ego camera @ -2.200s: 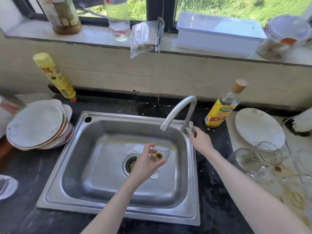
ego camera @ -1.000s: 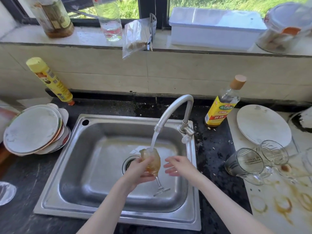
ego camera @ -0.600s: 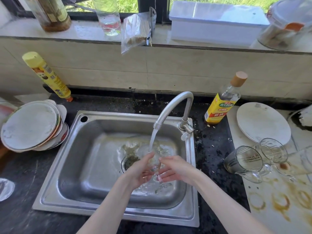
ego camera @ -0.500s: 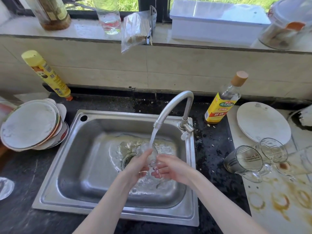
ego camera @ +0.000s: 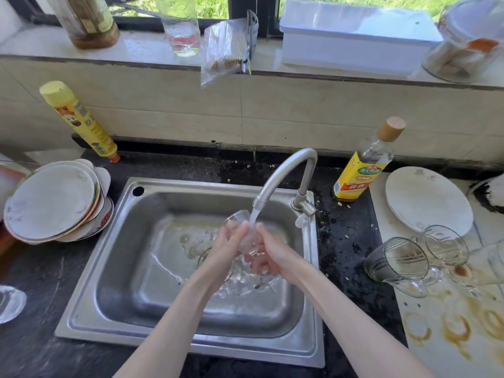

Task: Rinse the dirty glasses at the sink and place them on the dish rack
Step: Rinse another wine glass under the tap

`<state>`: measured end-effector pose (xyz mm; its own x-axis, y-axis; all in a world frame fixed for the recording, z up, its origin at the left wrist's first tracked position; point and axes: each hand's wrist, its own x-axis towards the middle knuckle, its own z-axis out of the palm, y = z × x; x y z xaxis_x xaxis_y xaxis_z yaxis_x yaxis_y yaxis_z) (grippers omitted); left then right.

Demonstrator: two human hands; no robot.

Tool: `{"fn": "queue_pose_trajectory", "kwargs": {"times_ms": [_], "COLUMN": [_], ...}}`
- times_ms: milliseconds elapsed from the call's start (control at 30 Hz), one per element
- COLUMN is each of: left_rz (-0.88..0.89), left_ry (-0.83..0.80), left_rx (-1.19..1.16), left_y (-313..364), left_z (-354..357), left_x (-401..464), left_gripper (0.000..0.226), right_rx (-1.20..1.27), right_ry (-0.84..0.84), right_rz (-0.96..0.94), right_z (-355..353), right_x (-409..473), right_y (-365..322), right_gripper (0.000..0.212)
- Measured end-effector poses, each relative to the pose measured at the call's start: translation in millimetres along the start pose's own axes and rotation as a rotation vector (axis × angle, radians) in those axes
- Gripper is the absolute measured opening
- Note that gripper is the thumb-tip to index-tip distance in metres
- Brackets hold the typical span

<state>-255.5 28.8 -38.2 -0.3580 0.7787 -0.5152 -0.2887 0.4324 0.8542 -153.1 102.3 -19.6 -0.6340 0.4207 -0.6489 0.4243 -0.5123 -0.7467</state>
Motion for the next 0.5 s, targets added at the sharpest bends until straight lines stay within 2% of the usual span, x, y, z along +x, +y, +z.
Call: {"fn": "queue_pose_trajectory", "kwargs": {"times_ms": [133, 233, 300, 400, 500], "left_rz": [0.034, 0.059, 0.06, 0.099, 0.102], "left_ry": [0.11, 0.06, 0.006, 0.09, 0.202], "left_rx": [-0.026, -0.025, 0.011, -0.003, -0.099], "left_y": [2, 5, 4, 1, -1], "left_z": [2, -3, -6, 1, 6], "left_x": [3, 5, 6, 7, 9], "left_gripper": [0.081, 0.091, 0.09, 0.091, 0.088], "right_rx": [-0.012, 0.071, 0.084, 0.018, -0.09], "right_ry": [0.067, 0.1, 0.107, 0.101, 0.088], "right_rz": [-0.077, -0.113, -0.044, 0.026, -0.046], "right_z": [9, 14, 13, 13, 17], "right_x": [4, 6, 6, 2, 4], "right_y": [1, 7, 6, -3, -4], "right_gripper": [0.03, 0.052, 0.064, 0.065, 0.062]}}
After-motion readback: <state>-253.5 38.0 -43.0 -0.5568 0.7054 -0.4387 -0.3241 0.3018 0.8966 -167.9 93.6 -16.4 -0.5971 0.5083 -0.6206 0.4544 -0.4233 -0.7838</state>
